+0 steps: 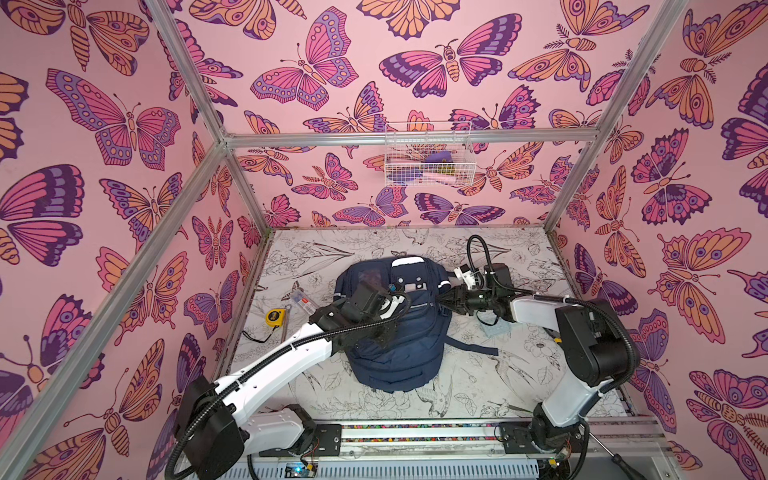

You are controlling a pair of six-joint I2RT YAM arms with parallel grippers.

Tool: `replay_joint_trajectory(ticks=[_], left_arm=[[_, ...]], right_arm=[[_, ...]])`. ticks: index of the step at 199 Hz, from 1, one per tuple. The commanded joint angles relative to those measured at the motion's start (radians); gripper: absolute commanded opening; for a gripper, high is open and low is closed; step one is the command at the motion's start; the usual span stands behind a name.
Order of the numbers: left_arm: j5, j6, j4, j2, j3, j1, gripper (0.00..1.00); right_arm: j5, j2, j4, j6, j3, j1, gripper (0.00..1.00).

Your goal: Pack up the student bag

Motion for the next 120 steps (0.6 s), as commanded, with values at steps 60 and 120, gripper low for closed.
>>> replay_joint_trajectory(ticks=[60,120], left_arm=[[0.034,-0.010,0.077,-0.031,0.007,0.023,0.00],[0.029,-0.010,0.074,-0.033,0.007,0.023,0.00]], right_arm=[[-0.055,-0.001,0.117,0.052,-0.080,0.009,0.17],[-0.051,-0.045,0.141,0.077,-0.107,0.009,0.22]])
